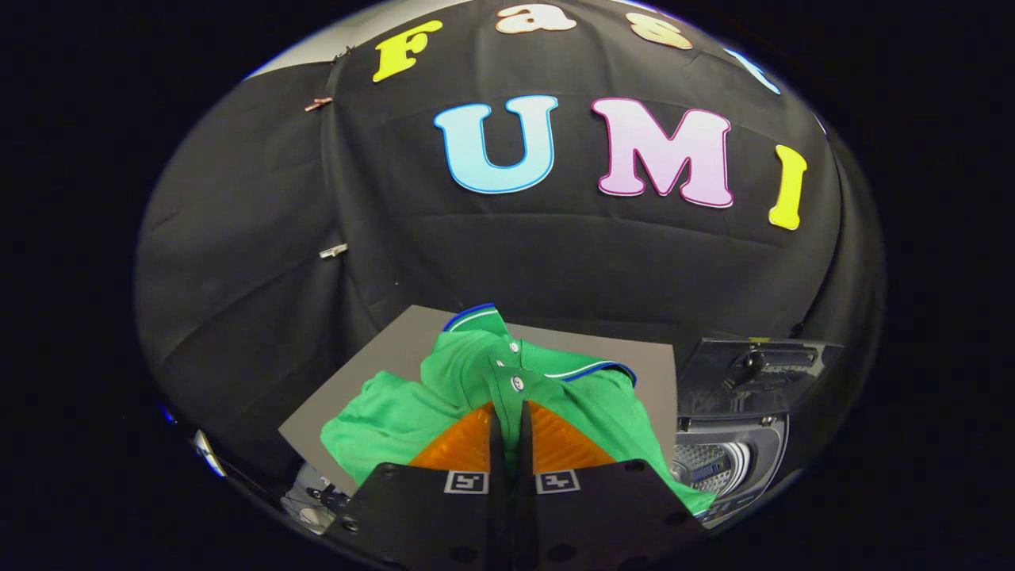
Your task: Put the clothes into the washing machine and then close the washing machine lid.
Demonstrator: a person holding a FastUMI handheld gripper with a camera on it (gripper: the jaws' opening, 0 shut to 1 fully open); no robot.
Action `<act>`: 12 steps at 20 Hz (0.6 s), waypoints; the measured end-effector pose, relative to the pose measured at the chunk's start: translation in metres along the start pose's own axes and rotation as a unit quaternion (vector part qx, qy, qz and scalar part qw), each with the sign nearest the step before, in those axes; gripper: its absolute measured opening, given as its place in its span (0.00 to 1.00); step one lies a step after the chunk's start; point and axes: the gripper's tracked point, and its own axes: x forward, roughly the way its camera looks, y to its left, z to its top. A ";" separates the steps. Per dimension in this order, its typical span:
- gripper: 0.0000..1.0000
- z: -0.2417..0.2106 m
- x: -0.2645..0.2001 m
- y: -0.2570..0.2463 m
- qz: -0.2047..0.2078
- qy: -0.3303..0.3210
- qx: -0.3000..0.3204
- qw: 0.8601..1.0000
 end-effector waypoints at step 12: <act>0.07 0.019 -0.053 -0.176 0.024 -0.017 0.053 0.998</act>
